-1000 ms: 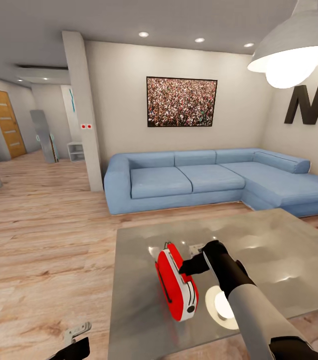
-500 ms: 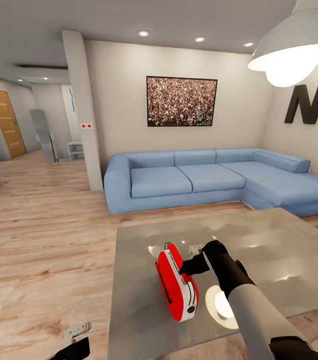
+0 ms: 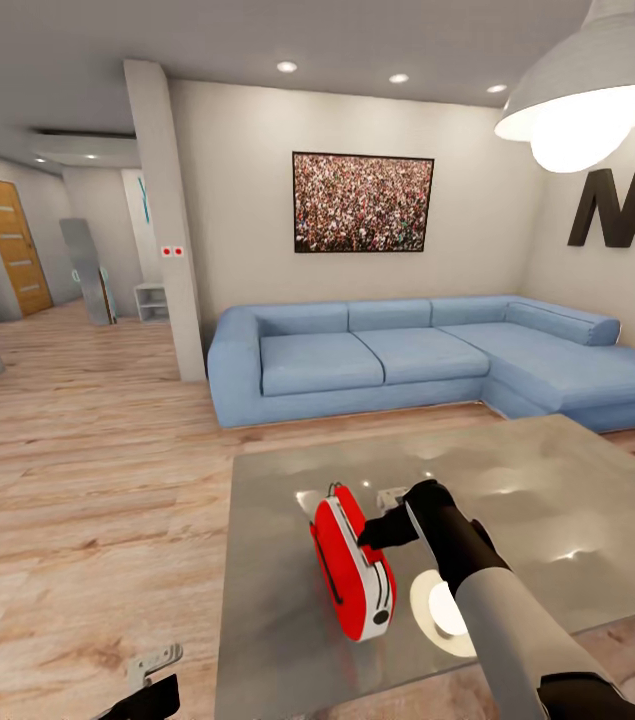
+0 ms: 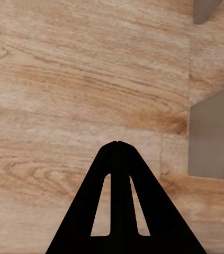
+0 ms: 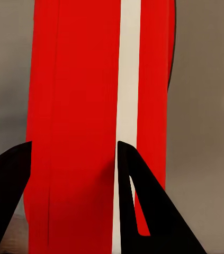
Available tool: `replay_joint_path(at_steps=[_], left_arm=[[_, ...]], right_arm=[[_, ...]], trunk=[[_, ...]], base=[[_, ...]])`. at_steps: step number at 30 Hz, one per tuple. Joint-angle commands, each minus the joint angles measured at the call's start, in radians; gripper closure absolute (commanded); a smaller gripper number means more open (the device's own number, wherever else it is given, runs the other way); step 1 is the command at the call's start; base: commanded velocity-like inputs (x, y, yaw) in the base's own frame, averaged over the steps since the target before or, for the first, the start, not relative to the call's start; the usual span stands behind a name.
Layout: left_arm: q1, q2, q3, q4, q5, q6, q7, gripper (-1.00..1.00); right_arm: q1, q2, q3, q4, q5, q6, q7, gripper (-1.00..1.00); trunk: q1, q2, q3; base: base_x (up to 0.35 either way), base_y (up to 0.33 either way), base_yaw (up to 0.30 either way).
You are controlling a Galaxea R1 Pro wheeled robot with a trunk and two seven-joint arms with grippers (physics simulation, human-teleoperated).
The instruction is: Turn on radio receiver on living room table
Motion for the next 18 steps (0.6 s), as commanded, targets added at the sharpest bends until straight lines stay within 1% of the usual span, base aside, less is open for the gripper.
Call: replay_joint_path(at_steps=[1, 3, 16, 17, 18], left_arm=[[0.000, 0.000, 0.000, 0.000, 0.000, 0.000, 0.000, 1.00], [0.000, -0.001, 0.000, 0.000, 0.000, 0.000, 0.000, 1.00], [0.000, -0.001, 0.000, 0.000, 0.000, 0.000, -0.001, 1.00], [0.000, -0.001, 0.000, 0.000, 0.000, 0.000, -0.001, 1.00], [0.000, -0.001, 0.000, 0.000, 0.000, 0.000, -0.001, 1.00]], right_arm=[[0.001, 0.000, 0.000, 0.006, -0.004, 0.002, 0.000, 1.00], [0.001, 0.000, 0.001, 0.006, -0.004, 0.003, -0.001, 1.00], [0.001, 0.000, 0.001, 0.009, -0.004, 0.003, -0.001, 1.00], [0.001, 0.000, 0.001, 0.011, -0.004, 0.002, -0.001, -1.00], [0.001, 0.000, 0.001, 0.012, 0.001, 0.002, -0.001, -1.00]], trunk=[[0.004, -0.007, -0.003], [0.012, -0.021, -0.010], [0.012, -0.021, -0.010], [0.012, -0.021, -0.010], [0.012, -0.021, -0.010]], base=[[0.000, 0.000, 0.000], [0.000, 0.000, 0.000], [0.000, 0.000, 0.000], [0.000, 0.000, 0.000], [0.000, 0.000, 0.000]])
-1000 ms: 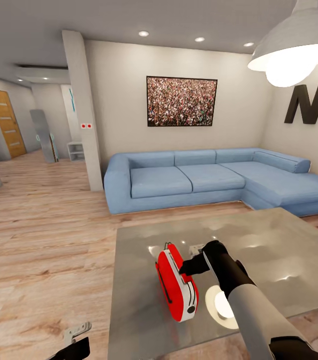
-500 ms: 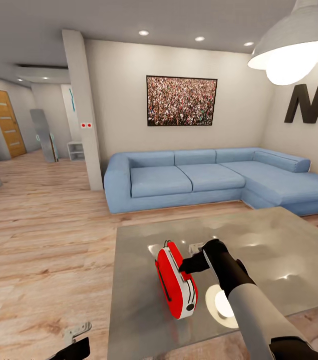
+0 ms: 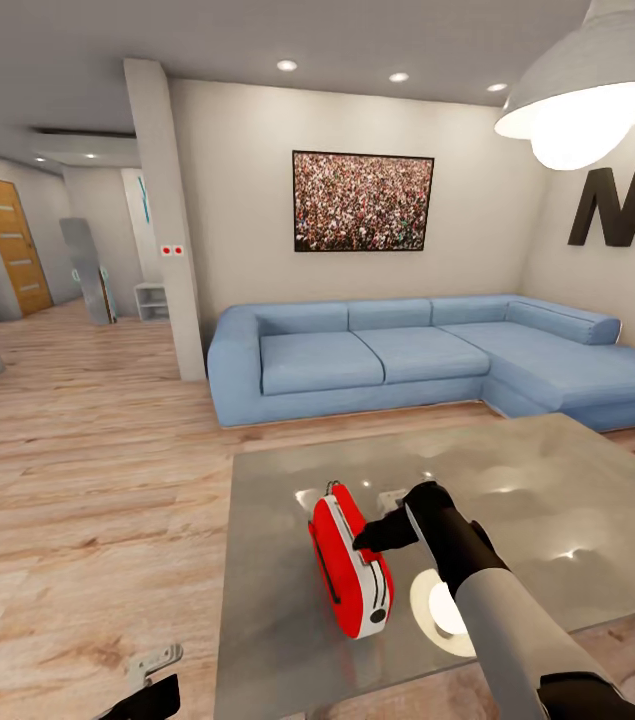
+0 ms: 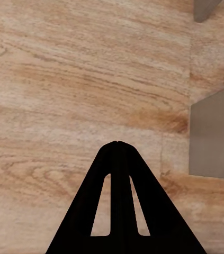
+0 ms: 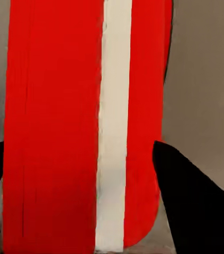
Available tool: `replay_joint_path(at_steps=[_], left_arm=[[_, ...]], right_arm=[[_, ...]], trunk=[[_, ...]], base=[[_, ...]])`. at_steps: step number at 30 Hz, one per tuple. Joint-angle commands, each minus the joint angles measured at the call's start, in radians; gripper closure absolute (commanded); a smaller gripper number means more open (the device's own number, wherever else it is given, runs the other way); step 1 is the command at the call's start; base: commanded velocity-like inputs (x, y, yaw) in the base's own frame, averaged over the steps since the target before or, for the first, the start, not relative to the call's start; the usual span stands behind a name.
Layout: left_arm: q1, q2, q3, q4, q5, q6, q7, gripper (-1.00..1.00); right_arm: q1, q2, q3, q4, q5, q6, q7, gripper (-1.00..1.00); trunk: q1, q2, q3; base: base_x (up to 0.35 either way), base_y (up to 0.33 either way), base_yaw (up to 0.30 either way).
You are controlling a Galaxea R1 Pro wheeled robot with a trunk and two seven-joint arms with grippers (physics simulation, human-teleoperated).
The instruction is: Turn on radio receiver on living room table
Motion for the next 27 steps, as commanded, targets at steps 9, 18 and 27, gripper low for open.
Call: replay_joint_path(at_steps=[9, 18, 27], left_arm=[[0.000, 0.000, 0.000, 0.000, 0.000, 0.000, 0.000, 1.00], [0.000, 0.004, -0.001, 0.001, -0.004, 0.000, 0.001, 1.00], [0.001, 0.010, -0.003, 0.002, -0.006, 0.000, 0.003, 1.00]], right_arm=[[0.000, 0.002, 0.000, 0.003, 0.036, -0.002, 0.002, -1.00], [0.000, 0.002, -0.001, 0.002, 0.036, -0.002, 0.002, -1.00], [0.000, 0.002, -0.001, 0.002, 0.039, -0.002, 0.000, -1.00]], trunk=[[0.000, 0.000, 0.000], [0.000, 0.000, 0.000], [0.000, 0.000, 0.000]], base=[[0.000, 0.000, 0.000], [0.000, 0.000, 0.000], [0.000, 0.000, 0.000]])
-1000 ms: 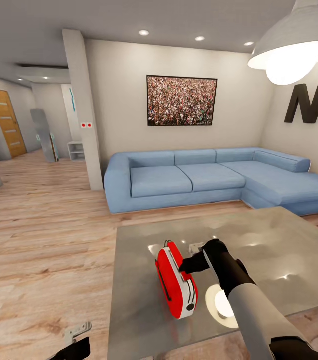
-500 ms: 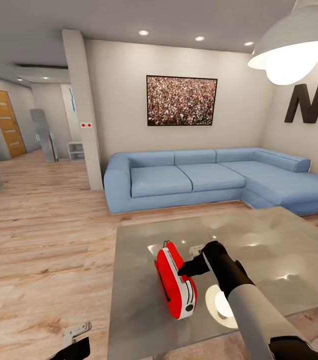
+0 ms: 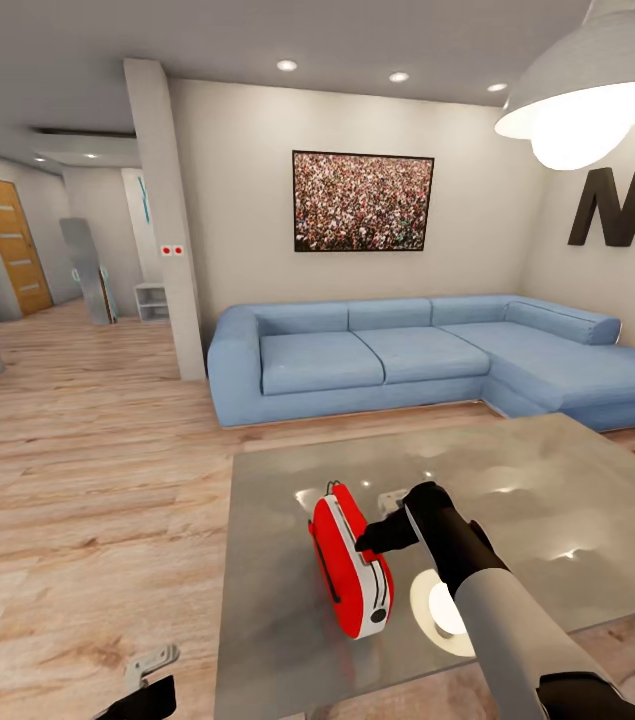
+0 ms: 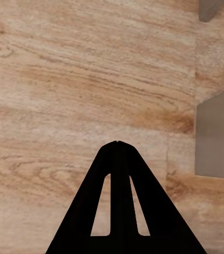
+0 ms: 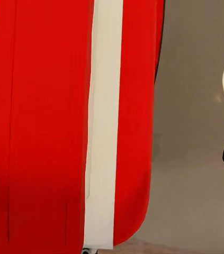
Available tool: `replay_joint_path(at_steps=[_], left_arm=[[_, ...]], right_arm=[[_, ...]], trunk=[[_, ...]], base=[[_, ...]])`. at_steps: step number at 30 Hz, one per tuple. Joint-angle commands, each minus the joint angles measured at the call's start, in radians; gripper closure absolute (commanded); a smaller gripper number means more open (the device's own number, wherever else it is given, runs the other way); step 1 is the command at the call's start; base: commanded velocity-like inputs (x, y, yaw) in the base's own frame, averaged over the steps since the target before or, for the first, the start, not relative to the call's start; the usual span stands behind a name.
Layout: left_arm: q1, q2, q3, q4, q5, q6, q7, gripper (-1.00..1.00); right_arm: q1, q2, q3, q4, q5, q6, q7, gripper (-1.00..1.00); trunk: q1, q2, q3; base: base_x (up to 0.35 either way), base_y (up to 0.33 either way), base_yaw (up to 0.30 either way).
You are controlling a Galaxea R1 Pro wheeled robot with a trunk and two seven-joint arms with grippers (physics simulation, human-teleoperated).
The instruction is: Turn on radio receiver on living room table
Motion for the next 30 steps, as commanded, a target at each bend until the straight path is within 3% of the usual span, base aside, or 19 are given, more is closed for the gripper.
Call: replay_joint_path(at_steps=[1, 10, 30], left_arm=[[0.000, 0.000, 0.000, 0.000, 0.000, 0.000, 0.000, 1.00], [0.001, -0.002, 0.000, 0.000, 0.000, -0.001, 0.000, 1.00], [0.002, 0.001, 0.000, 0.000, 0.000, -0.002, 0.003, 1.00]], right_arm=[[0.000, 0.000, 0.000, 0.000, 0.001, 0.000, 0.000, -1.00], [0.000, 0.000, 0.000, 0.000, 0.001, 0.000, 0.000, -1.00], [0.000, 0.000, 0.000, 0.000, 0.001, -0.001, -0.001, -1.00]], trunk=[[0.000, 0.000, 0.000], [0.000, 0.000, 0.000], [-0.077, 0.140, 0.063]], base=[[0.000, 0.000, 0.000], [0.000, 0.000, 0.000], [0.000, 0.000, 0.000]])
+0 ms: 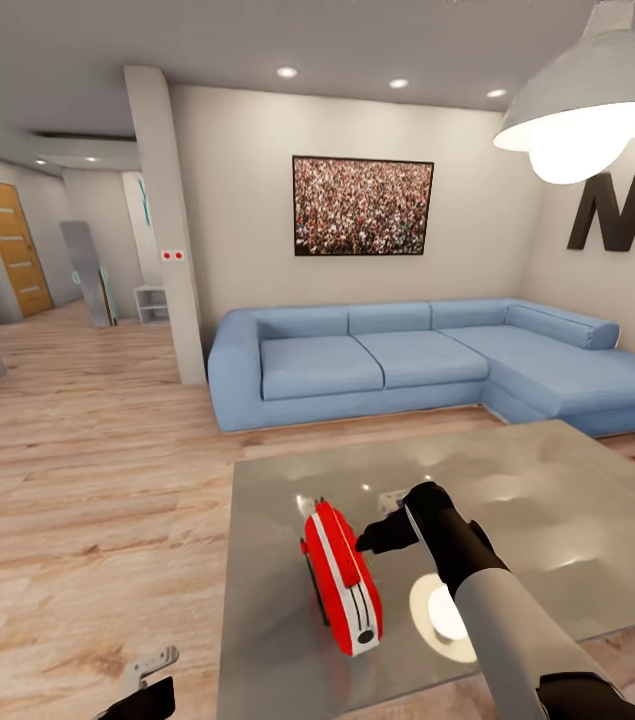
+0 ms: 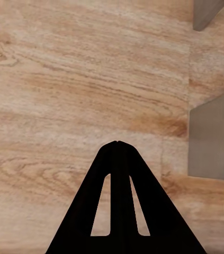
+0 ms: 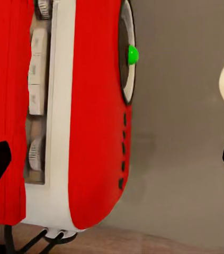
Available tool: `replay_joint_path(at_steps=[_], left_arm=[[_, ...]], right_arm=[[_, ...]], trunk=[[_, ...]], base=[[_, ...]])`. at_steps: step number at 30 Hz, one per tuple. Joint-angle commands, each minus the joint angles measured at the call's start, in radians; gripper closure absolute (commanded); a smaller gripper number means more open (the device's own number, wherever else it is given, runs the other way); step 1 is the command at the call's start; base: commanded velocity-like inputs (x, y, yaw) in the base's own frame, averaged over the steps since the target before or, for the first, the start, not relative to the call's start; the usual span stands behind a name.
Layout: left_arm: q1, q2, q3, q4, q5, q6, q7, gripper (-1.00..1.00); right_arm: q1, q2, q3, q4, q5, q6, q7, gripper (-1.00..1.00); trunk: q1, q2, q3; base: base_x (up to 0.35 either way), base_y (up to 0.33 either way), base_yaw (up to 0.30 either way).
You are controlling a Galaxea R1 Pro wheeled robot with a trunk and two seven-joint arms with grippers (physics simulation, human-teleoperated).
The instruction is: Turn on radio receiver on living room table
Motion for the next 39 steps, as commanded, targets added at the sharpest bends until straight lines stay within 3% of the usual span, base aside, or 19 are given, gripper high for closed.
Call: replay_joint_path(at_steps=[1, 14, 30, 35, 37, 39], left_arm=[[0.000, 0.000, 0.000, 0.000, 0.000, 0.000, 0.000, 1.00], [0.000, 0.000, 0.000, 0.000, 0.000, 0.000, 0.000, 1.00], [0.000, 0.000, 0.000, 0.000, 0.000, 0.000, 0.000, 1.00], [0.000, 0.001, 0.000, 0.000, -0.001, 0.000, 0.000, 1.00], [0.001, 0.007, -0.001, 0.000, -0.001, 0.000, 0.001, 1.00], [0.001, 0.031, -0.001, 0.000, -0.001, 0.000, 0.001, 1.00]], right_arm=[[0.000, 0.000, 0.000, 0.000, 0.000, 0.000, 0.000, -1.00], [0.000, 0.000, 0.000, 0.000, 0.000, 0.000, 0.000, -1.00], [0.000, 0.000, 0.000, 0.000, 0.002, -0.001, -0.003, -1.00], [0.000, 0.000, 0.000, 0.000, 0.000, -0.003, -0.054, -1.00], [0.001, 0.000, -0.001, 0.003, -0.003, -0.005, -0.070, -1.00], [0.002, -0.001, -0.002, 0.035, -0.004, -0.013, -0.077, -1.00]], trunk=[[-0.004, 0.007, 0.003], [-0.054, 0.098, 0.044], [-0.115, 0.210, 0.094], [-0.134, 0.245, 0.110], [-0.142, 0.259, 0.116], [-0.150, 0.273, 0.122]], base=[[0.000, 0.000, 0.000], [-0.006, -0.002, 0.000], [-0.276, -0.148, 0.000], [-0.085, -0.049, 0.000], [-0.014, -0.008, 0.000], [-0.005, -0.003, 0.000]])
